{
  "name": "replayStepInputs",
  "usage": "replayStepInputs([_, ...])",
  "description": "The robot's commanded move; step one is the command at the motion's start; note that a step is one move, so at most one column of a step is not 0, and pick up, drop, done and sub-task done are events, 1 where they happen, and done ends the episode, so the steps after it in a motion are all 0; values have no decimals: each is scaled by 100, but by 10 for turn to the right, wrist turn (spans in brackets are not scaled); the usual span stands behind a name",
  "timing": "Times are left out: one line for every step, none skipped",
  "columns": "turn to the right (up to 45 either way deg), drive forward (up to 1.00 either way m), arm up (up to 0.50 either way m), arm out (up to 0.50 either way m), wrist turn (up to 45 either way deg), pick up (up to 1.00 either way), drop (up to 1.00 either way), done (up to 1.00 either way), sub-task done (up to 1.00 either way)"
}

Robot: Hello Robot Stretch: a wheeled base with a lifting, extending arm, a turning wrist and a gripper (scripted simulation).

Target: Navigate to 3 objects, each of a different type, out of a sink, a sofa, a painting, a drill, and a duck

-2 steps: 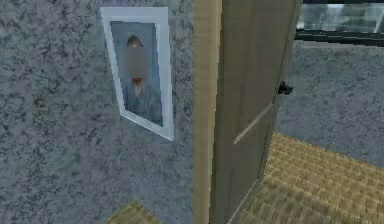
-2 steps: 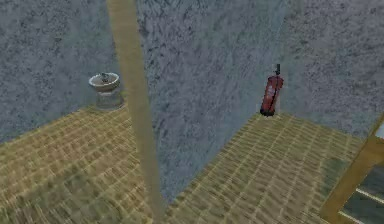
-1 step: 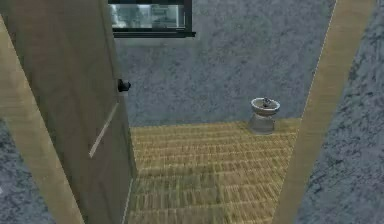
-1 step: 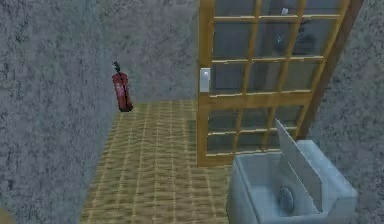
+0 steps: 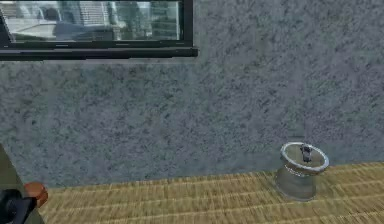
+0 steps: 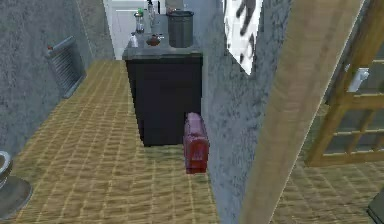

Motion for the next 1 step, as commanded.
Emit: replayStepInputs([300, 0, 0, 0, 0, 0, 0, 0, 0])
